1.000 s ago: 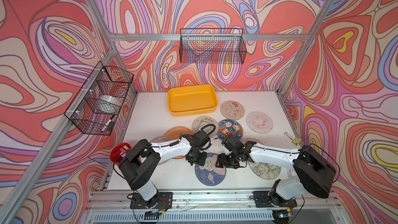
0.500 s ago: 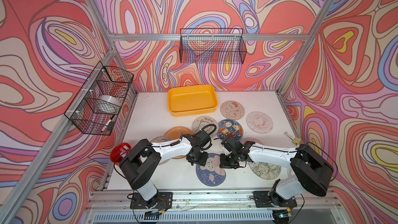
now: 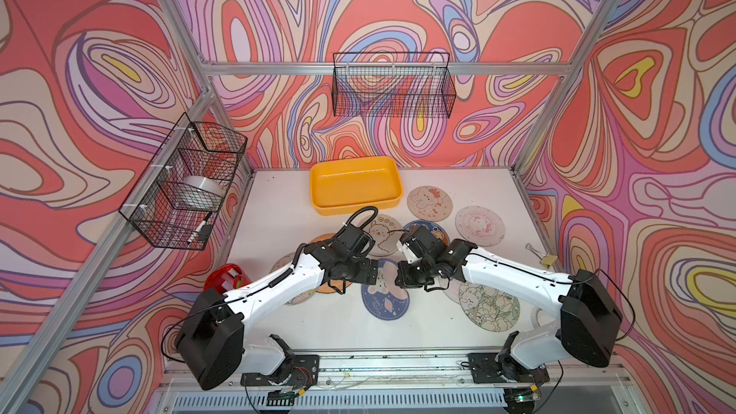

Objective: Put the coasters into the storage box
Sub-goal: Pick up the coaster from the center of the board.

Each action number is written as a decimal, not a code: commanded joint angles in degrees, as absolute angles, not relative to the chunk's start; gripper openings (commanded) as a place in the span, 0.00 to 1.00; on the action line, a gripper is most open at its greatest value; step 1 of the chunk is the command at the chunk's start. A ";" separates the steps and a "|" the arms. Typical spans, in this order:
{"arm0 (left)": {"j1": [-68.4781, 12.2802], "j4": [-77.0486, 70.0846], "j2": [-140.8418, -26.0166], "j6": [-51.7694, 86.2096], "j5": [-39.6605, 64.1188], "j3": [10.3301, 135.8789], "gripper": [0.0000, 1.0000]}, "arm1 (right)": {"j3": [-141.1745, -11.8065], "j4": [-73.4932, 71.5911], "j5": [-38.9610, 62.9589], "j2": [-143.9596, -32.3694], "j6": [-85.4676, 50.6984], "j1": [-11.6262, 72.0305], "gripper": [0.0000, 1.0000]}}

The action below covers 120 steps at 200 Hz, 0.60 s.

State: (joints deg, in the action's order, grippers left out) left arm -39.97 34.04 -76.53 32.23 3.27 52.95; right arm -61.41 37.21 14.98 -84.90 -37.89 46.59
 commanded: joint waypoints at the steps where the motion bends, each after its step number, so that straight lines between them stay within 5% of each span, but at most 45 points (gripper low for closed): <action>1: -37.70 35.45 -74.00 33.66 -0.01 50.54 0.97 | -67.31 40.32 12.08 -86.46 -34.76 46.81 0.00; 120: -34.37 31.38 -69.58 35.33 -2.02 45.60 1.00 | -104.78 42.52 8.00 -109.38 -25.88 38.88 0.00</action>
